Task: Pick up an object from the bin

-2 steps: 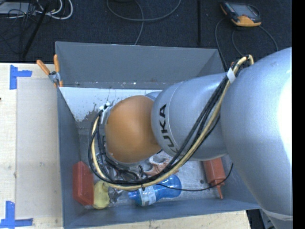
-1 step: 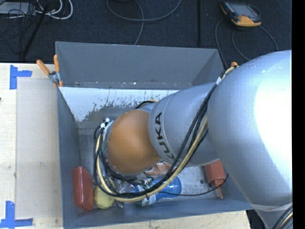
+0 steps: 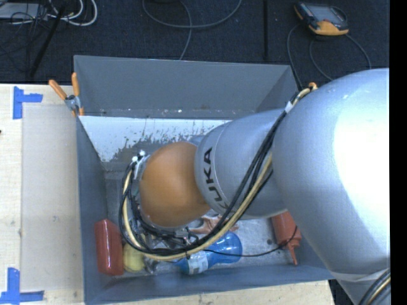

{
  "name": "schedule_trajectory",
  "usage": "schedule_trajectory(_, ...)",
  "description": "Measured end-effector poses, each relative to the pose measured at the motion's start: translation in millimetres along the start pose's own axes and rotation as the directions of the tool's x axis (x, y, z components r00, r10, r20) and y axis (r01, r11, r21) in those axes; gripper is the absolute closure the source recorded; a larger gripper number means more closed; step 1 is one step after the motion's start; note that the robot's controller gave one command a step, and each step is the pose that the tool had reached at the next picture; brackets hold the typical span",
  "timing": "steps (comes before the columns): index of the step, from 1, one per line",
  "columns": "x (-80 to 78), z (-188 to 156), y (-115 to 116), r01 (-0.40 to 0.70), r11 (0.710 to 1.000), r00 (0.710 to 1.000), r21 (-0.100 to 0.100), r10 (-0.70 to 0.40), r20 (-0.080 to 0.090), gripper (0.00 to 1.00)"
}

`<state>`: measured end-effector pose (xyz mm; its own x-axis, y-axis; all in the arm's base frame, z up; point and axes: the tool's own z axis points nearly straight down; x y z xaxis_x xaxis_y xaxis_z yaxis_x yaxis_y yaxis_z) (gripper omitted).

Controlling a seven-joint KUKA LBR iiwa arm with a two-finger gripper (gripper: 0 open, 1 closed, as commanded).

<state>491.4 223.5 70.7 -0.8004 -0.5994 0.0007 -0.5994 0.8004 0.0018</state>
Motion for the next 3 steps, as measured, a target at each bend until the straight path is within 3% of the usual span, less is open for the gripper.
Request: schedule_trajectory(3, 1.0, -7.1, -0.1, -0.002, 1.000, 1.000, 0.000, 0.002, -0.002, 1.00)
